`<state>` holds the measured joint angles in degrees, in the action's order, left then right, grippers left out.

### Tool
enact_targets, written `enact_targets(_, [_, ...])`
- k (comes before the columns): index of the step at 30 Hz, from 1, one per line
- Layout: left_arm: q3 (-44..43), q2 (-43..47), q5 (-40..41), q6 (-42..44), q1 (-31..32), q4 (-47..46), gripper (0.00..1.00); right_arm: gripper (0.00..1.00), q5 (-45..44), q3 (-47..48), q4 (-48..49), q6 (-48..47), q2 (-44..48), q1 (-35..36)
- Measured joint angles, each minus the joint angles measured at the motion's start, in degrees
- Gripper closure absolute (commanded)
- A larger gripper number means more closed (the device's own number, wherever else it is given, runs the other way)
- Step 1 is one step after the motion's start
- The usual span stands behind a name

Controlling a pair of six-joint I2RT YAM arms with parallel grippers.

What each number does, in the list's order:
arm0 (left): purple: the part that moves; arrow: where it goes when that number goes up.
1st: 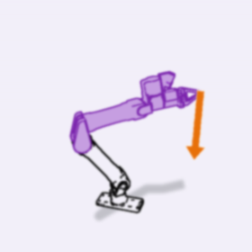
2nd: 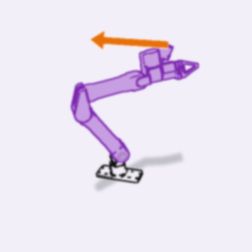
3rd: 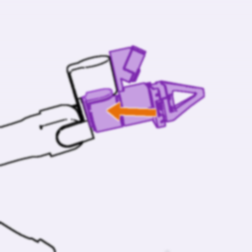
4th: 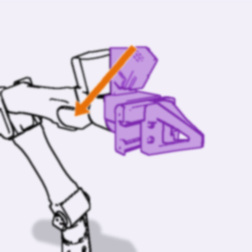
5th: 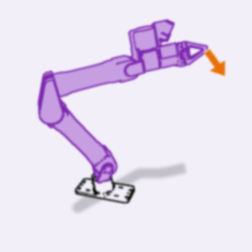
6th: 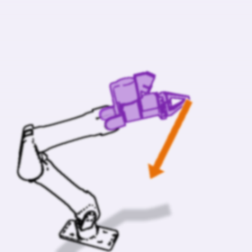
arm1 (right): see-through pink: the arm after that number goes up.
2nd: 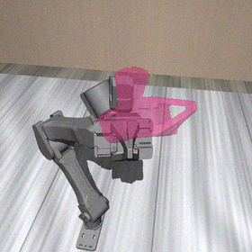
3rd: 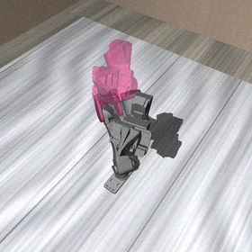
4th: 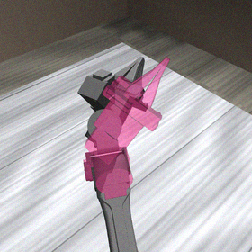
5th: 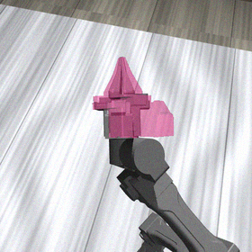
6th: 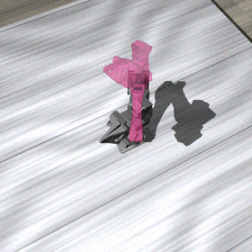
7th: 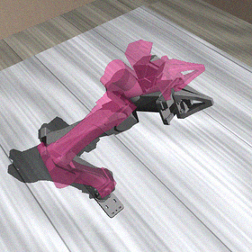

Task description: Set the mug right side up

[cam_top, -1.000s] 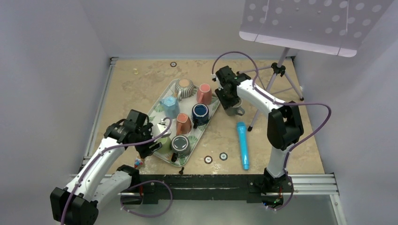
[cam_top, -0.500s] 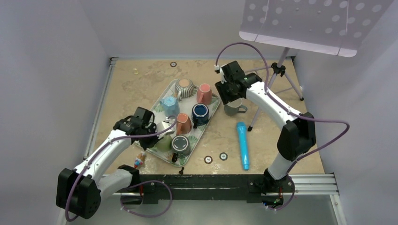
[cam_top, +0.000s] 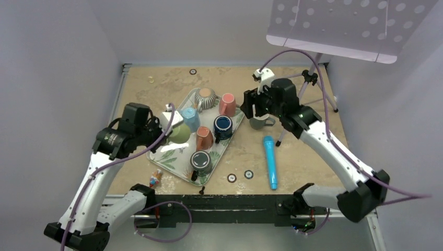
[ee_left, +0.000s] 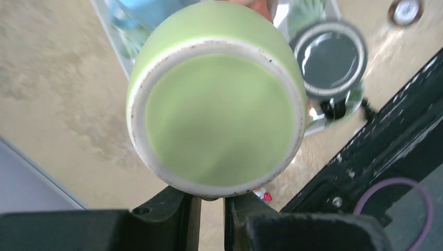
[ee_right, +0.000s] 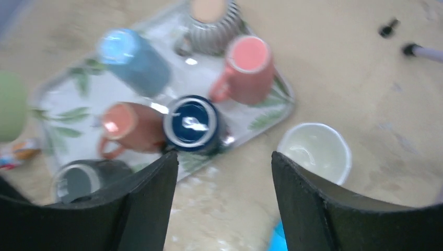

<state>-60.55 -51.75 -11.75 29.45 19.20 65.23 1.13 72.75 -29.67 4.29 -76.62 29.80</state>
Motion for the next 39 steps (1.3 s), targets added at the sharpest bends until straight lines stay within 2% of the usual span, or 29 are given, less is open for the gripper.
enact_targets(2, [-6.8,0.3,-0.6,-3.4,-0.1,0.5,1.00,0.20,4.7,-5.4,8.6,3.1,7.1,1.5])
enact_targets(5, [-14.5,0.3,-3.6,-9.1,-0.1,0.9,1.00,0.11,13.4,-14.5,26.4,10.4,14.8,4.6])
enact_targets(8, [-19.8,1.0,-10.0,-14.8,-0.1,0.8,1.00,0.09,22.6,-21.9,45.7,20.2,16.6,7.8])
enact_targets(10, [-21.6,1.9,-13.7,-17.8,-0.1,0.5,1.00,0.09,26.0,-24.5,55.0,25.6,15.4,10.0])
enact_targets(16, [-24.3,3.8,-23.3,-24.2,-0.1,-0.9,1.00,0.13,29.1,-26.5,73.4,35.4,12.7,19.7])
enact_targets(22, [-24.3,2.9,-28.7,-26.6,-0.2,-1.7,1.00,0.20,31.8,-24.9,86.2,43.8,7.3,21.7])
enact_targets(24, [-23.9,2.8,-30.1,-27.1,-0.4,-2.3,1.00,0.33,32.2,-23.9,88.5,45.9,4.9,22.0])
enact_targets(25, [-23.4,2.9,-30.7,-27.3,-0.4,-2.7,1.00,0.48,32.6,-23.2,89.2,46.6,3.8,22.3])
enact_targets(26, [-22.6,3.1,-31.6,-27.4,-0.4,-3.7,1.00,0.70,33.1,-22.5,89.5,47.3,2.9,22.5])
enact_targets(27, [-22.0,3.2,-32.3,-27.4,-0.4,-4.7,1.00,0.97,33.3,-21.9,89.6,47.8,2.1,22.8])
enact_targets(28, [-21.6,3.3,-33.0,-27.4,-0.4,-5.7,0.97,1.00,33.6,-21.4,89.8,48.3,1.4,22.9])
enact_targets(31, [-21.1,3.2,-33.0,-26.7,-0.9,-7.4,0.19,1.00,34.5,-21.0,91.2,49.5,1.5,23.5])
enact_targets(32, [-21.1,3.1,-32.4,-25.4,-0.8,-7.1,0.04,1.00,34.1,-20.7,89.4,48.5,2.6,23.6])
enact_targets(33, [-21.0,3.1,-31.5,-24.0,-0.6,-6.1,0.01,1.00,33.9,-20.4,85.7,46.7,4.0,23.5])
enact_targets(35, [-20.1,3.4,-27.3,-22.2,-0.6,-5.3,0.00,1.00,31.0,-19.3,75.3,40.6,7.3,23.5])
enact_targets(38, [-16.7,5.2,-20.3,-17.7,-0.6,-4.3,0.00,1.00,20.8,-13.4,51.2,28.8,13.1,23.5])
enact_targets(39, [-15.7,5.6,-18.3,-16.4,-0.7,-3.9,0.00,1.00,18.6,-11.8,46.7,26.8,14.0,23.5])
